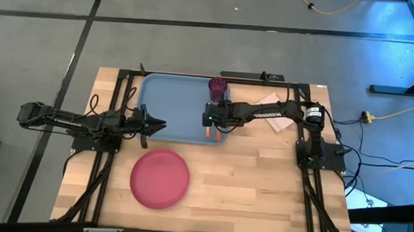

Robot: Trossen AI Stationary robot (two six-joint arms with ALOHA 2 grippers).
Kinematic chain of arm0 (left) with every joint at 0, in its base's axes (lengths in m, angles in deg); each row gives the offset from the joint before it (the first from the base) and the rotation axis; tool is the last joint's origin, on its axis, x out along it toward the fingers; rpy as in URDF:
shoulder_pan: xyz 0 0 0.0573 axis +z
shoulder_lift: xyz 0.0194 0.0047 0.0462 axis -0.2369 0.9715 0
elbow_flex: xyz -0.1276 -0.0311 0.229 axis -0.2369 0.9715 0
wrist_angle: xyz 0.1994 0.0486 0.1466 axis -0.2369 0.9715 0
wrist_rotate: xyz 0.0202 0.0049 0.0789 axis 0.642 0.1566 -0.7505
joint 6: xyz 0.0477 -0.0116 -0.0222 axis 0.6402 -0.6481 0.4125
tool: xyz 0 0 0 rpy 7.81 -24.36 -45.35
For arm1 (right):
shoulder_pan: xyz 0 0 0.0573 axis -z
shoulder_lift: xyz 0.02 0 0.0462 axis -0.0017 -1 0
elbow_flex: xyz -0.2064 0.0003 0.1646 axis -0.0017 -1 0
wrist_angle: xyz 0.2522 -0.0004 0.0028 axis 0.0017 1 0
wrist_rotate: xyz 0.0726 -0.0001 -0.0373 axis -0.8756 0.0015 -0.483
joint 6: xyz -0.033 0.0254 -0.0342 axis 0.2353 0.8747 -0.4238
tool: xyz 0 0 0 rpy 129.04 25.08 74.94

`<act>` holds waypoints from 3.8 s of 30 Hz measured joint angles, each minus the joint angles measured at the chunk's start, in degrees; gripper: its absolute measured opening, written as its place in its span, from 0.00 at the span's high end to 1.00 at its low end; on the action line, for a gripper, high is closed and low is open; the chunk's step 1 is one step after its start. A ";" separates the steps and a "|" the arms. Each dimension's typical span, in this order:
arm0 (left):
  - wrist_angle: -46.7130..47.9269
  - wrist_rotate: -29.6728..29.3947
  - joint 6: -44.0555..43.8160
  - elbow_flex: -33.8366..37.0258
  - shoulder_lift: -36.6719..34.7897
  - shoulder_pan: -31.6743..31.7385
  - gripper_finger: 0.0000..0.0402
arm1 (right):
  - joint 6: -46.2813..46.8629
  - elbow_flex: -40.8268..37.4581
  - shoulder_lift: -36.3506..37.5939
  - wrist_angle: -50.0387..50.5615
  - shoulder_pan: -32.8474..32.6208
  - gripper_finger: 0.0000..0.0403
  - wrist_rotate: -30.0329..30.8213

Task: Pick and place plate/cup/fork/spoon on tray
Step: Put the orange fork on the left of the spoon on the blue tray, then put the pink plate on the blue tray

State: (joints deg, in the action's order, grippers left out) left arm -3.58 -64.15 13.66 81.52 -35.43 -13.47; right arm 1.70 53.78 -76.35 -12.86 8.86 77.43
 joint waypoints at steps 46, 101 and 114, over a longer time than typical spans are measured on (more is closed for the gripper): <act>-2.98 -14.16 0.27 0.00 -0.04 0.02 0.83 | -5.69 10.84 0.75 50.86 -38.48 0.74 42.27; -17.99 -21.90 10.57 -0.01 -0.04 0.28 0.83 | -15.11 -17.42 29.55 30.11 -42.14 0.74 61.39; -17.93 -9.47 10.72 -0.01 -0.04 0.34 0.83 | -1.98 -36.43 45.21 36.15 -33.05 0.74 61.69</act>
State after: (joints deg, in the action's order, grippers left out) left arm -21.52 -73.63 24.38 81.51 -35.47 -13.14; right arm -0.28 17.35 -31.15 23.29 -24.19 139.12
